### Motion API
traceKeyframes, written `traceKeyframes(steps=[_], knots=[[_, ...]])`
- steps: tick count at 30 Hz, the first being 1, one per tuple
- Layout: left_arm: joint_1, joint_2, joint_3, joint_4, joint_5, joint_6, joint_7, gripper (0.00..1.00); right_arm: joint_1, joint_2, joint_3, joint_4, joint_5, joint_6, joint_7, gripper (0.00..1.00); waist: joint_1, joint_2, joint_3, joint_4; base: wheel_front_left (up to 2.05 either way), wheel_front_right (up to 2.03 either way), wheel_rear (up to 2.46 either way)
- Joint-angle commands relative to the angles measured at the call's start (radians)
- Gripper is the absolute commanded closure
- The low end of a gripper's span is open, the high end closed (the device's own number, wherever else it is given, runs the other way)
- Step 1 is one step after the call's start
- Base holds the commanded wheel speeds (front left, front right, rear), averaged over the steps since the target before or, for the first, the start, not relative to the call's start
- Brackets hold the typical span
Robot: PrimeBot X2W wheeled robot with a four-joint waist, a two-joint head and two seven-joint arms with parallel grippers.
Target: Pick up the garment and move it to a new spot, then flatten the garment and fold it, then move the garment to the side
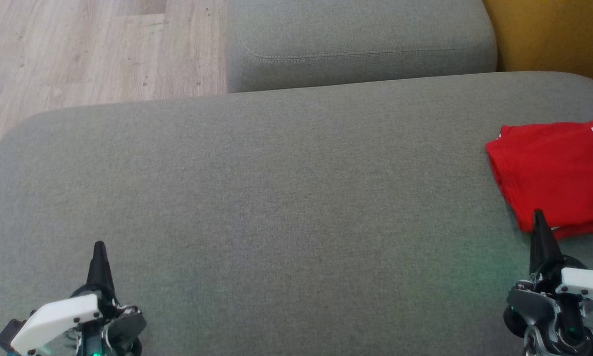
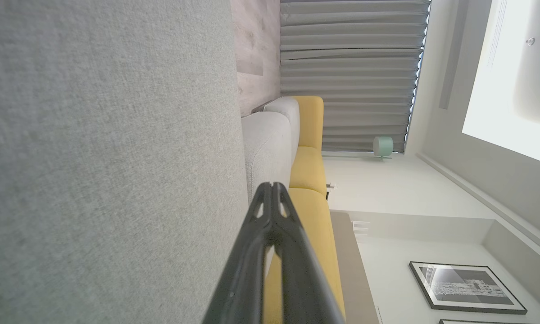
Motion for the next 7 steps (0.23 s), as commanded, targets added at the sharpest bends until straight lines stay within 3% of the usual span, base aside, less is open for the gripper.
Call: traceKeyframes(steps=[1, 7], knots=[[-0.05, 0.008, 0.033, -0.028, 0.01, -0.007, 0.008, 1.0, -0.053, -0.007, 0.02, -0.038, 0.002, -0.001, 0.006, 1.0, 0.0, -0.0001, 0.0, 0.0, 0.0, 0.0, 0.0], [-0.05, 0.007, 0.035, -0.028, 0.012, -0.007, 0.009, 1.0, -0.053, -0.006, 0.019, -0.038, 0.001, -0.001, 0.007, 1.0, 0.0, -0.0001, 0.0, 0.0, 0.0, 0.0, 0.0]])
